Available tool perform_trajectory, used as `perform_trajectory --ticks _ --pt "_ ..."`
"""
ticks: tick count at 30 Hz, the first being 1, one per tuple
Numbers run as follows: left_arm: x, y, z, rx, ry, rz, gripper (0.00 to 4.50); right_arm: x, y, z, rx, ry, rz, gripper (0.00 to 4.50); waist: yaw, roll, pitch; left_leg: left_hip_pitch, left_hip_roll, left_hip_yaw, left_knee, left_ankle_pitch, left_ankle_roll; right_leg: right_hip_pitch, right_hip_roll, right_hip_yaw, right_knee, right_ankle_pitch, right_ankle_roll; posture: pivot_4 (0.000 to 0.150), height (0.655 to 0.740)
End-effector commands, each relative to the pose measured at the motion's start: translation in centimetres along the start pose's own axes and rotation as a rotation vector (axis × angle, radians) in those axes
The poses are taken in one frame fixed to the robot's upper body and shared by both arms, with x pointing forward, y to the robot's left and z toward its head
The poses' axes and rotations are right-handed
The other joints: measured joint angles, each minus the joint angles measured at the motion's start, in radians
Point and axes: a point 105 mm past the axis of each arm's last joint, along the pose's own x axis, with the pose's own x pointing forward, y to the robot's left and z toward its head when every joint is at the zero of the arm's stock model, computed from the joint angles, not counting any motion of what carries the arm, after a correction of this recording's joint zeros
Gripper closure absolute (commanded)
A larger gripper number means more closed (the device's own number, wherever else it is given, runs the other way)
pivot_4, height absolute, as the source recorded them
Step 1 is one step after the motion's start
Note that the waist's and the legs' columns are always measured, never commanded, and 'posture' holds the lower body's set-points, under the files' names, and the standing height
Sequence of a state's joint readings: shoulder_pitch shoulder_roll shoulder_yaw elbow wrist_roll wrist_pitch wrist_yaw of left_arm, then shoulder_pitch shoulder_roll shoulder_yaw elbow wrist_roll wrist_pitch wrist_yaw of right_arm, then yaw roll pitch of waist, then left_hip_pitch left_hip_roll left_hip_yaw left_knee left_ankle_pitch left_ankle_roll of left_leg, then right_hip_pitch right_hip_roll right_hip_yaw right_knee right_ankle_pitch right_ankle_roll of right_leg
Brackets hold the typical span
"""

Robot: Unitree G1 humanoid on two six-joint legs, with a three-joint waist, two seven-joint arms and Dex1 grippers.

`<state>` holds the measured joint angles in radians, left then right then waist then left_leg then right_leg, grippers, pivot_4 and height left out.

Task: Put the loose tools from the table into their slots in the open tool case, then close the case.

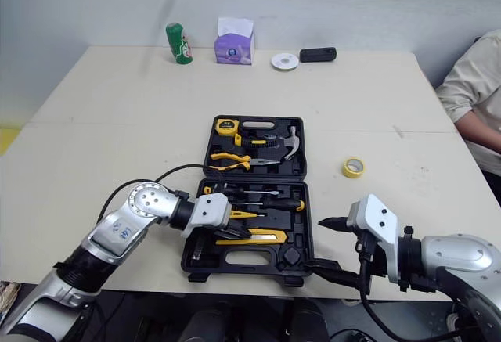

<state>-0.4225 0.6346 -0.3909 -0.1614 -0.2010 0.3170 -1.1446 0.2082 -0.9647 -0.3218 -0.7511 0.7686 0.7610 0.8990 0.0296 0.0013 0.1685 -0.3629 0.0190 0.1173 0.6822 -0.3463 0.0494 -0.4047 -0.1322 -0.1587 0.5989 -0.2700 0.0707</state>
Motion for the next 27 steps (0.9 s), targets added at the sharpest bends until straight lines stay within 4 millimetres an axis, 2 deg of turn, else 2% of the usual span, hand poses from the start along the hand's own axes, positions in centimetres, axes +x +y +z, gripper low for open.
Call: perform_trajectory --ticks 1,4,5,6,8,9,10,11,12,14,18,20,23,27 --pt "-2.3 -1.2 1.3 -0.189 -0.155 -0.029 4.14 -1.2 -1.8 0.5 -0.009 -0.044 -0.119 0.0 -0.007 -0.001 0.001 0.0 0.0 0.0 0.0 0.0 -0.001 0.0 0.0 0.0 0.0 0.0 0.0 0.15 0.7278" --pt "-5.5 0.0 3.9 -0.284 -0.351 0.113 3.17 -2.5 -3.0 -0.4 0.05 -0.046 -0.18 0.0 -0.005 -0.003 0.007 -0.006 0.0 0.0 0.001 0.003 -0.004 -0.006 0.0 0.0 0.002 0.0 0.0 0.15 0.7278" --pt "-6.2 0.4 4.5 -0.317 -0.399 0.159 2.81 -2.8 -3.3 -0.8 0.059 -0.045 -0.193 0.0 -0.002 -0.004 0.008 -0.006 0.0 -0.001 0.001 0.003 -0.004 -0.006 0.0 -0.001 0.003 0.0 0.0 0.15 0.7278" --pt "-7.7 0.9 4.2 -0.379 -0.446 0.247 2.37 -3.7 -4.4 -1.6 0.088 -0.04 -0.249 0.0 0.001 -0.004 0.008 -0.006 0.0 -0.002 0.001 0.004 -0.004 -0.005 0.0 -0.001 0.003 0.0 0.0 0.15 0.7278" --pt "-10.4 0.7 2.2 -0.463 -0.451 0.393 1.6 -6.0 -6.9 -3.3 0.131 -0.026 -0.389 0.0 -0.002 -0.004 0.008 -0.006 -0.001 -0.002 0.001 0.004 -0.004 -0.004 0.0 -0.001 0.002 0.0 0.0 0.15 0.7278" --pt "-11.7 0.4 0.4 -0.496 -0.402 0.48 1.12 -7.4 -8.0 -4.2 0.155 -0.024 -0.461 0.0 -0.005 -0.004 0.008 -0.005 -0.001 -0.002 0.001 0.004 -0.003 -0.003 0.0 -0.001 0.002 0.0 0.001 0.15 0.7278" --pt "-12.4 0.1 -0.6 -0.512 -0.362 0.528 0.72 -8.3 -8.5 -4.6 0.166 -0.025 -0.501 0.0 -0.008 -0.004 0.009 -0.005 -0.002 -0.001 0.001 0.004 -0.003 -0.004 0.0 -0.001 0.002 0.0 0.001 0.15 0.7278" --pt "-14.0 -0.1 -2.2 -0.547 -0.316 0.617 0.26 -9.6 -9.1 -5.3 0.179 -0.021 -0.557 0.0 -0.008 -0.003 0.009 -0.005 -0.002 0.0 0.001 0.004 -0.003 -0.004 0.0 -0.001 0.002 0.0 0.001 0.15 0.7278" --pt "-15.8 -0.3 -3.4 -0.581 -0.286 0.7 0.05 -10.8 -9.5 -6.0 0.192 -0.018 -0.605 0.0 -0.006 -0.004 0.009 -0.005 -0.002 0.001 0.001 0.004 -0.003 -0.005 0.001 -0.001 0.002 0.0 0.001 0.15 0.7278" --pt "-19.5 -0.9 -5.4 -0.64 -0.25 0.857 0.05 -12.7 -9.9 -7.0 0.211 -0.008 -0.668 0.0 -0.005 -0.004 0.01 -0.006 -0.002 0.001 0.001 0.004 -0.003 -0.006 0.001 -0.001 0.002 0.0 0.001 0.15 0.7278" --pt "-23.7 -2.3 -8.0 -0.652 -0.139 1.054 0.05 -14.4 -10.5 -7.8 0.211 0.002 -0.73 0.0 -0.004 -0.003 0.01 -0.006 -0.001 0.0 0.0 -0.002 -0.002 -0.007 0.0 0.0 0.002 0.0 0.0 0.15 0.7278" --pt "-24.9 -2.6 -8.6 -0.638 -0.102 1.128 0.05 -14.8 -10.8 -7.9 0.209 -0.003 -0.741 0.0 -0.005 -0.002 0.01 -0.006 -0.001 0.0 0.0 -0.003 -0.005 -0.007 -0.001 0.001 0.001 0.0 0.0 0.15 0.7278" --pt "-24.7 -2.2 -7.8 -0.561 -0.113 1.146 0.05 -14.7 -11.2 -7.8 0.186 0.002 -0.708 0.0 -0.005 -0.001 0.011 -0.007 -0.001 0.001 0.0 -0.003 -0.009 -0.008 -0.002 0.001 0.001 0.0 0.0 0.15 0.7278" --pt "-22.0 -1.7 -4.8 -0.5 -0.207 0.946 0.05 -13.9 -12.6 -6.2 0.112 0.012 -0.639 0.0 -0.007 -0.001 0.011 -0.007 -0.001 0.001 0.0 -0.003 -0.009 -0.008 -0.002 0.001 0.001 0.0 0.0 0.15 0.7278"
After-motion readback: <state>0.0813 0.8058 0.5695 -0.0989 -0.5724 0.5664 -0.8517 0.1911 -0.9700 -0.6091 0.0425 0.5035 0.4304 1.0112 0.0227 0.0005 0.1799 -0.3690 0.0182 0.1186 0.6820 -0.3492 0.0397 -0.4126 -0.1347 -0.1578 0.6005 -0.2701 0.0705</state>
